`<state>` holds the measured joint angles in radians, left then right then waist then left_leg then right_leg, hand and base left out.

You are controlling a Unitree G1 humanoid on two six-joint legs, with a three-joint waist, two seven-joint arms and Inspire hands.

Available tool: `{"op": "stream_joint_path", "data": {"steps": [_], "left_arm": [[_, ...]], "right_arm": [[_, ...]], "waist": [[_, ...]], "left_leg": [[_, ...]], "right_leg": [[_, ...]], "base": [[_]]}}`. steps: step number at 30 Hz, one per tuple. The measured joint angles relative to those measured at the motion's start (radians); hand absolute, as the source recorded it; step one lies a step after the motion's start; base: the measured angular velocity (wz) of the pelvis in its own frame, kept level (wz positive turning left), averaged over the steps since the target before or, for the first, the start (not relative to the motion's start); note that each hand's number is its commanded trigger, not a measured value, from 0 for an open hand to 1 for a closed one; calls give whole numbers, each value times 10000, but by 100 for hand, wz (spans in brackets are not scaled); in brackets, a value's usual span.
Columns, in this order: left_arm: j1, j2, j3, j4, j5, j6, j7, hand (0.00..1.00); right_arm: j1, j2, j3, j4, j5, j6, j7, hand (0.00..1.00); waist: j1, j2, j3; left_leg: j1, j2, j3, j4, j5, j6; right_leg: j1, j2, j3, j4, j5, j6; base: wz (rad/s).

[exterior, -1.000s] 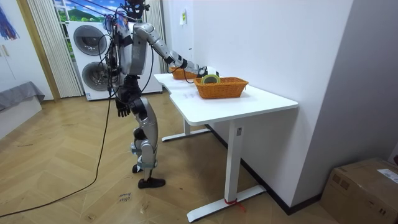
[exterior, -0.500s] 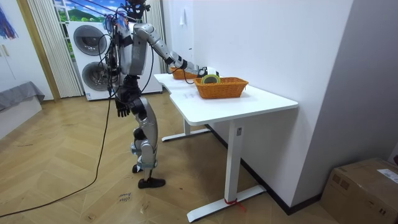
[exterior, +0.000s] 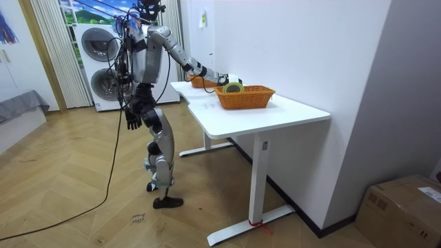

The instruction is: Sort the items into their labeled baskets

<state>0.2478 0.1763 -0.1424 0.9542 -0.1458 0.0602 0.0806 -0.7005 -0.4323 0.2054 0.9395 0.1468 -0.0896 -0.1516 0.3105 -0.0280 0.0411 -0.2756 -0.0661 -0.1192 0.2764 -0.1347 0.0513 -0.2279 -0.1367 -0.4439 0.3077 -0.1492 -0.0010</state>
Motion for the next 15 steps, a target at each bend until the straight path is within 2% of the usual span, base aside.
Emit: {"op": "stream_joint_path", "data": {"steps": [15], "left_arm": [[3,0,1,-38,-1,0,36,0]], "right_arm": [[-70,1,3,5,8,89,12,0]], "waist": [[6,-17,-5]], "left_leg": [[-7,3,35,-4,1,0]], "right_leg": [[-5,-22,3,-5,-7,-7]], "base": [[0]]}}
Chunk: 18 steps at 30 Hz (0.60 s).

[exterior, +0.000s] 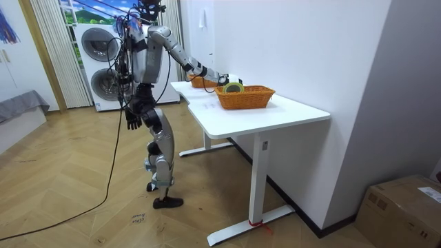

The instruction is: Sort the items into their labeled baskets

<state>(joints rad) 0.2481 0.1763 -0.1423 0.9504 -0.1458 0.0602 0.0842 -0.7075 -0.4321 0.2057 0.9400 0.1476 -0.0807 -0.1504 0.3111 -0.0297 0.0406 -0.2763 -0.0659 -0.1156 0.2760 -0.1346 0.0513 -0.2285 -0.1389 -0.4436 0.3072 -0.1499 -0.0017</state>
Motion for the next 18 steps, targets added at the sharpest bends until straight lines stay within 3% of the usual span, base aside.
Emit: {"op": "stream_joint_path", "data": {"steps": [4,5,6,7,8,18], "left_arm": [[0,0,0,-118,-3,-5,3,0],[-2,0,0,-141,0,-3,5,0],[-2,0,0,-155,0,-3,6,0],[-13,0,0,-160,5,-3,6,0],[-28,0,2,-160,2,-2,8,0],[-45,2,1,-294,0,19,6,0]], "right_arm": [[-31,-1,62,0,18,99,6,0],[-32,0,93,0,9,99,8,8],[-32,0,93,2,5,100,6,42],[-33,1,92,12,-5,105,6,94],[-36,0,92,26,-7,107,4,100],[-395,-130,72,415,-6,196,-132,100]], "waist": [[15,-27,-9],[15,-34,-10],[17,-35,-9],[21,-36,-9],[23,-36,-8],[15,-69,8]], "left_leg": [[4,3,2,3,0,0],[5,4,-6,5,0,0],[6,4,-8,7,0,0],[5,3,-5,48,0,0],[-5,4,-3,98,-2,0],[-88,9,0,169,-9,-2]], "right_leg": [[0,1,-1,0,-2,-3],[-1,3,3,1,-2,-3],[-1,6,3,2,-2,-3],[-1,10,3,3,-1,-4],[-1,11,2,7,-1,-4],[-27,8,0,29,10,-22]], "base": [[0],[0],[0],[0],[0],[0]]}}
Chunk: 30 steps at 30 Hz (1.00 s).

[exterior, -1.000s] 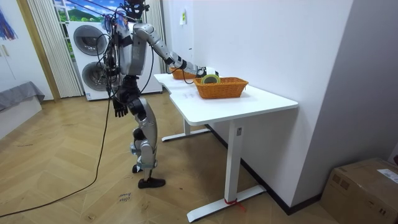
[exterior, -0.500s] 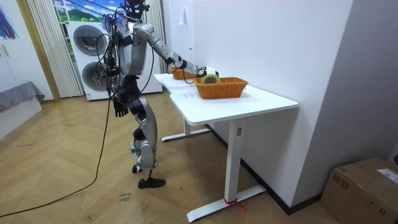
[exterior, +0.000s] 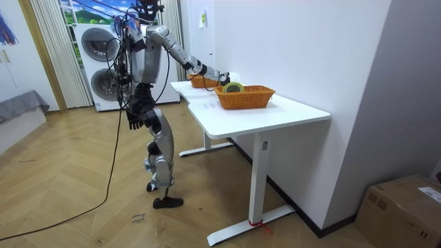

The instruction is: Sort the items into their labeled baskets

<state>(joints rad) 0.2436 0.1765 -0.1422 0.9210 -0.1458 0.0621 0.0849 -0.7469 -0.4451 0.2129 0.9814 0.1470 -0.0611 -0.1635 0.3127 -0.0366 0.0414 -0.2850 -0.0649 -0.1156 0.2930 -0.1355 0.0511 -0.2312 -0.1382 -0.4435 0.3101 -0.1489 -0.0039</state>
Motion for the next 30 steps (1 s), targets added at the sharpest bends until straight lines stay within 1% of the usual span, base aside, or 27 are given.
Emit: {"op": "stream_joint_path", "data": {"steps": [6,13,22,27,30], "left_arm": [[-2,0,1,-5,2,1,-2,0],[-13,2,6,-30,1,4,-31,0],[-115,6,6,12,-6,-3,-22,0],[-110,5,3,23,-15,-3,-9,0],[-82,12,3,11,-21,-11,15,0]], "right_arm": [[-24,2,8,-2,-186,76,42,100],[-160,6,17,-10,-352,68,164,100],[-159,25,20,-5,-197,63,536,100],[-159,24,13,7,-10,64,554,100],[-156,23,13,7,102,79,581,100]], "waist": [[26,-1,1],[241,-34,-12],[225,-65,2],[206,-77,9],[82,-89,17]], "left_leg": [[-26,4,7,71,-3,-2],[-189,8,0,148,-3,-6],[-195,4,-43,137,-4,-7],[-189,0,-57,129,-3,-7],[-144,-22,-134,122,-2,-7]], "right_leg": [[-10,4,-14,-2,0,0],[-139,-5,-75,30,12,-21],[-119,-37,-139,59,17,-29],[-102,-42,-137,56,16,-29],[-18,-71,-239,51,-21,-22]], "base": [[0],[2],[0],[1],[10]]}}
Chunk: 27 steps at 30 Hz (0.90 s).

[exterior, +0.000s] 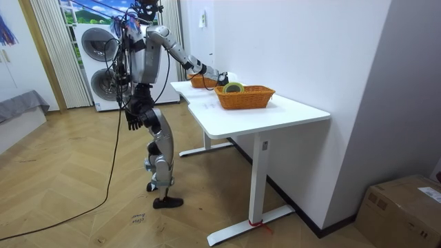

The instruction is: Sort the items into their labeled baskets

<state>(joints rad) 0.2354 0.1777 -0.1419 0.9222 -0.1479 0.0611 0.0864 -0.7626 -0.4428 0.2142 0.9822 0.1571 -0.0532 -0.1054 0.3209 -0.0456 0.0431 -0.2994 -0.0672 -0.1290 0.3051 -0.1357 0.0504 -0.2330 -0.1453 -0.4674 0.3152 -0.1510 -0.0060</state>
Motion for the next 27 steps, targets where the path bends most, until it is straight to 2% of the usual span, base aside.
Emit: {"op": "stream_joint_path", "data": {"steps": [2,6,13,16,20,27], "left_arm": [[13,3,-1,-13,-2,-19,1,0],[14,36,16,-21,32,-66,0,0],[24,179,257,-12,23,-226,-24,0],[123,261,279,25,33,-223,-22,0],[267,257,750,17,64,-153,-29,0],[406,254,926,61,107,-12,-29,0]], "right_arm": [[-1,0,0,-7,4,0,86,100],[-1,-1,0,-6,-80,-1,154,100],[-1,-228,18,-344,-50,211,230,100],[-1,-371,90,-744,10,239,334,100],[-1,-386,-19,-1647,23,351,471,100],[-1,-352,54,-2856,24,446,758,100]], "waist": [[-120,-7,1],[-145,-56,-21],[-224,-307,-47],[-362,-423,-115],[-687,-459,-195],[-660,-386,-255]], "left_leg": [[34,-17,-51,-26,0,0],[120,-17,-26,-58,2,1],[440,-12,-6,-285,8,2],[856,-7,-29,-488,7,3],[1374,13,-174,-565,-41,-9],[1951,37,-131,-805,-41,-13]], "right_leg": [[43,-14,-40,-10,-27,13],[63,-19,-5,-8,-33,19],[235,-41,45,54,-70,69],[693,14,-9,-224,-82,91],[1394,153,-76,-599,-50,143],[1916,243,-34,-646,-49,152]], "base": [[7],[-2],[0],[3],[9],[-2]]}}
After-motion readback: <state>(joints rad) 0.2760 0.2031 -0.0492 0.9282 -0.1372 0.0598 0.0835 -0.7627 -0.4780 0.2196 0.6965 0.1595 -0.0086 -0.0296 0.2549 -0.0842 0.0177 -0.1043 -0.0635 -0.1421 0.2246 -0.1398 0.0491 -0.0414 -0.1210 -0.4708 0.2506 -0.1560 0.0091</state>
